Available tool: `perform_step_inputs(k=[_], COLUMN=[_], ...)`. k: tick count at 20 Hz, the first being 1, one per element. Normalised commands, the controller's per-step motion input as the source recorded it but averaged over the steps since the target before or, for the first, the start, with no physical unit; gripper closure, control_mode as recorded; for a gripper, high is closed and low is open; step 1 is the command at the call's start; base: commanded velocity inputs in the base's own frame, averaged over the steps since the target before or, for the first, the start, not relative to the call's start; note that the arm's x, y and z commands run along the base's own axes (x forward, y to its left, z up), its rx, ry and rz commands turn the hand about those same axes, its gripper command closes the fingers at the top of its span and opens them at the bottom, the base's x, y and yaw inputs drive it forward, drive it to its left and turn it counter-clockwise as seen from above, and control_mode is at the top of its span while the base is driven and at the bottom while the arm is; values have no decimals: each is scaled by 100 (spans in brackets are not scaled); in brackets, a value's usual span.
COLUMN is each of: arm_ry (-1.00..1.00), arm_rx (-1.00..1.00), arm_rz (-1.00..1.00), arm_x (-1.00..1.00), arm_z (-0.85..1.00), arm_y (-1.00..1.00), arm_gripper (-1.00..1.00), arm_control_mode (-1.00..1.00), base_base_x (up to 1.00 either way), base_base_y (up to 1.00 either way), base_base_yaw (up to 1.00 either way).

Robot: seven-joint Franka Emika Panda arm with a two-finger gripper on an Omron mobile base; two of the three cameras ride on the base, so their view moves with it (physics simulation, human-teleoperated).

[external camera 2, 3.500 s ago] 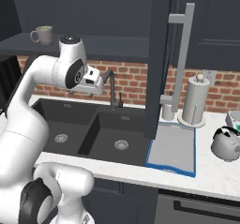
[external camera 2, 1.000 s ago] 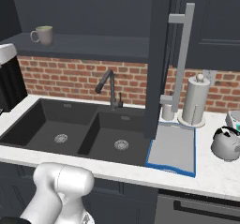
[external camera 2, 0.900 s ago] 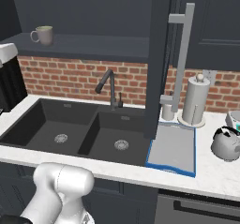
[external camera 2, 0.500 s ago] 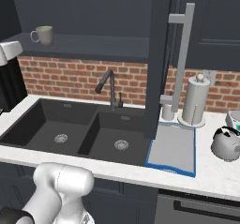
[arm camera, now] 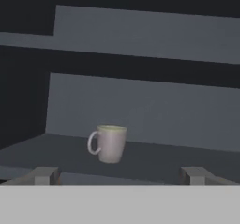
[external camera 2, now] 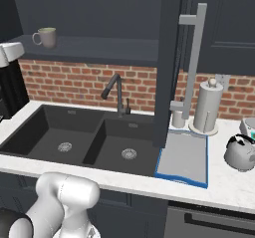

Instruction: Pick the kettle from the counter and place it on the tray. Then pick the mug from the cabinet and place it on the tray. Then close the cabinet doors.

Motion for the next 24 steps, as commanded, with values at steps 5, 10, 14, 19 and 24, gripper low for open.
perform_step_inputs(k=[5,10,14,19,24], arm_ry=[0,0,0,3,2], arm_rx=[1,3,6,5,0], arm_rz=[-9,-9,-9,-4,0], arm_x=[20,26,31,26,17], arm_z=[0,0,0,0,0], arm_y=[33,19,15,1,0], arm_gripper=[-100,-100,-100,-100,-100], arm_control_mode=[-100,-100,-100,-100,-100], base_base_x=[0,0,0,0,0], base_base_y=[0,0,0,0,0], base_base_yaw=[0,0,0,0,0])
